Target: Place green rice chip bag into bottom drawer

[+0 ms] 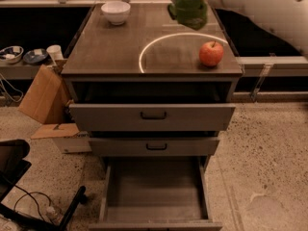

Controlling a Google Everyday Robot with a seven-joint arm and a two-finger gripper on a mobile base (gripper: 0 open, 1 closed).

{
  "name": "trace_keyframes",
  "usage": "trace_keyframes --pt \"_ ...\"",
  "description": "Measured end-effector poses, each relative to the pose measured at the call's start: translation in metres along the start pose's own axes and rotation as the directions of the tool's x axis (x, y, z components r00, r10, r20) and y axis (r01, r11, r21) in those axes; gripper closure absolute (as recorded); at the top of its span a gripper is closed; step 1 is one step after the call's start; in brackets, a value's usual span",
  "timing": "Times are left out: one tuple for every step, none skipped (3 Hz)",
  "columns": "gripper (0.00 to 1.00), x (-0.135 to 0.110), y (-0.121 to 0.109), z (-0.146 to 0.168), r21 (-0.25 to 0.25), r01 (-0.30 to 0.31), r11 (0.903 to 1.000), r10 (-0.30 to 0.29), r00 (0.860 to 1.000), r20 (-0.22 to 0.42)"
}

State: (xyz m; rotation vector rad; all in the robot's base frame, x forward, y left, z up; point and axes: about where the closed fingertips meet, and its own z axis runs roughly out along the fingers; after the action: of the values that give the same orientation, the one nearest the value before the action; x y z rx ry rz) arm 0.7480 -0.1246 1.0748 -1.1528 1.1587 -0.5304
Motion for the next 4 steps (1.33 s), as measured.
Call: trace_keyframes --pt "1.0 -0.009 -0.043 -0.07 0.086 0.037 0.9956 -0.034 0.999 -0.04" --pt "1.0 -0.024 -0.063 -0.127 0.135 0.067 0.9886 -0.056 0.995 -0.082" --pt "1.0 -0.044 -0.053 -0.175 0.118 0.025 0.9927 -0.012 0.994 -0.108" --pt "1.0 -0.058 0.005 -0.194 -0.004 -0.088 0.9961 0.087 0.992 -0.093"
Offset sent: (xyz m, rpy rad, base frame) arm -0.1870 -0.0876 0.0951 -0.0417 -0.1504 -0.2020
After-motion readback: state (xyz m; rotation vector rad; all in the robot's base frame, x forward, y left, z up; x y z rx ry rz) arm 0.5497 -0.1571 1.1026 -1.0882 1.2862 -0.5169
